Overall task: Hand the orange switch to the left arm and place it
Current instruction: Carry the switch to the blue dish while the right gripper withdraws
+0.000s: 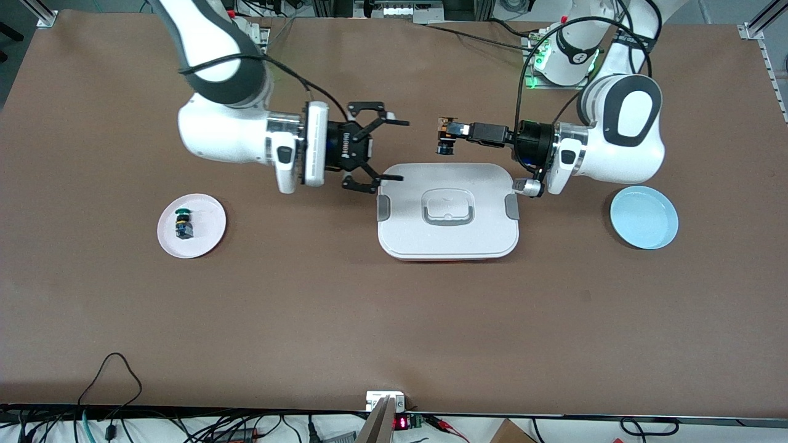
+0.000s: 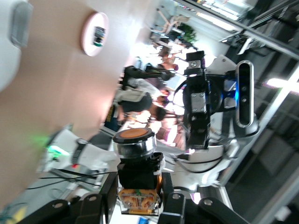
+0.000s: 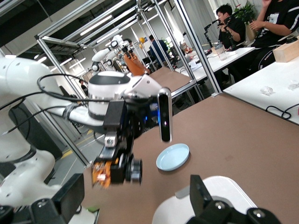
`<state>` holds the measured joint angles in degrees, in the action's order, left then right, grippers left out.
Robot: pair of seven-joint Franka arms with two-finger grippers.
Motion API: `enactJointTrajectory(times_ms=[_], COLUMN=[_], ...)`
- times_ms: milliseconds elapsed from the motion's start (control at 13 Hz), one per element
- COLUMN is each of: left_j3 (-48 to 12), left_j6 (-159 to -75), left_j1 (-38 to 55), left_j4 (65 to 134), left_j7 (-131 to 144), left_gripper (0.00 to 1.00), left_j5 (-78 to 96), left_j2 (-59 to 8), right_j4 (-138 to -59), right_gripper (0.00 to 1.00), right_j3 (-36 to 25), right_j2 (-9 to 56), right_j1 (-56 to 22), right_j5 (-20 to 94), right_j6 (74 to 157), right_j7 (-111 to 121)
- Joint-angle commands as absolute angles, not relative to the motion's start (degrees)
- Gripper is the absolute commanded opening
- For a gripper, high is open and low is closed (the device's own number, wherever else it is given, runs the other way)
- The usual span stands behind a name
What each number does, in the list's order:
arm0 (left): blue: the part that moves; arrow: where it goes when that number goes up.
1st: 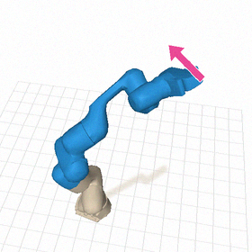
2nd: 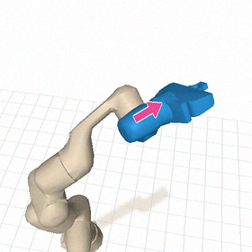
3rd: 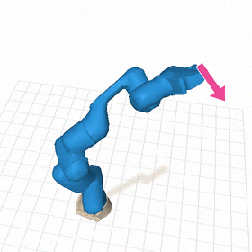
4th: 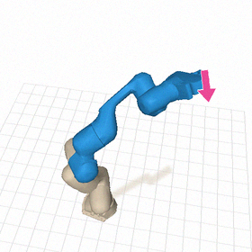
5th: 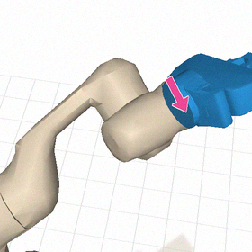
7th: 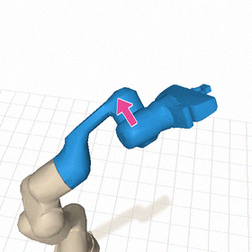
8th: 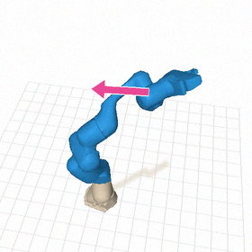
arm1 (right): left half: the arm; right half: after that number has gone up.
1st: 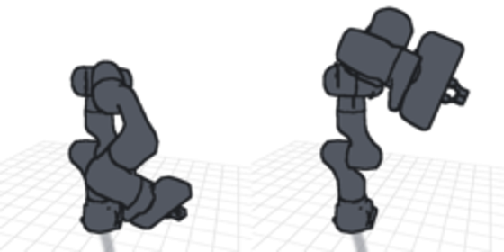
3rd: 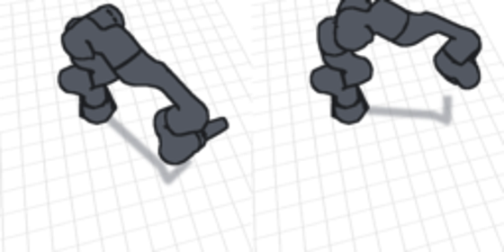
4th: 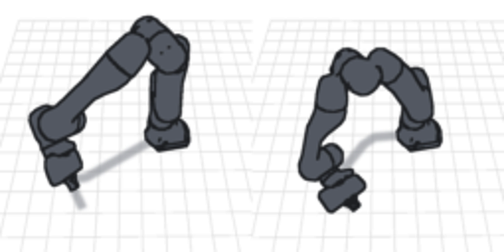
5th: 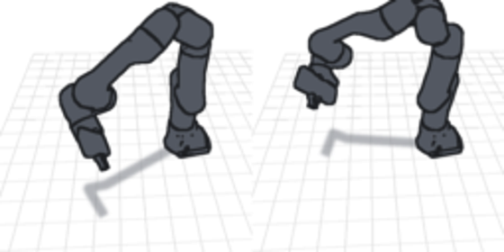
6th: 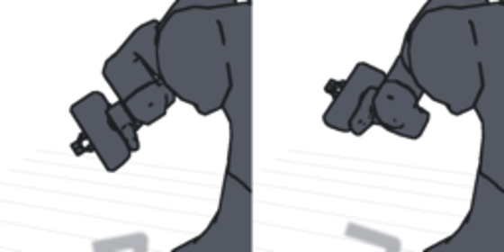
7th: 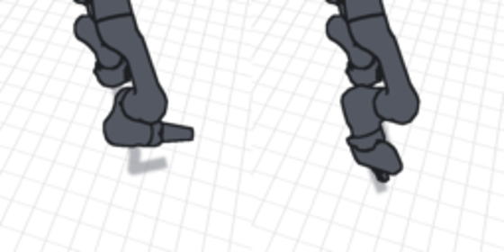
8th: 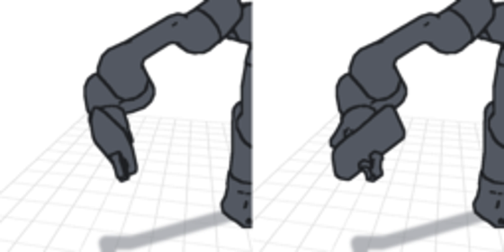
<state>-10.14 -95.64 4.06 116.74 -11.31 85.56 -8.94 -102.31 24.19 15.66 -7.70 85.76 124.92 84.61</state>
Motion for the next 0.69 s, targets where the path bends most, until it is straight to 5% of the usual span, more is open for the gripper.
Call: enactJointTrajectory(times_ms=[0,613], left_j3=[-10.11,-10.11], left_j6=[-94.66,-86.24], left_j1=[1.85,-1.67], left_j4=[112.34,94.15], left_j7=[-11.51,-11.95], left_gripper=[0.31,0.30], left_j5=[75.98,35.11], left_j2=[-9.76,-15.72], right_j4=[-107.22,-106.61], right_gripper=[1.00,1.00], right_j3=[18.05,-3.41], right_j2=[9.68,5.02], right_j1=[-5.71,-5.54], right_j5=[76.60,50.13], right_j6=[117.63,100.39], right_j7=[84.82,68.69])
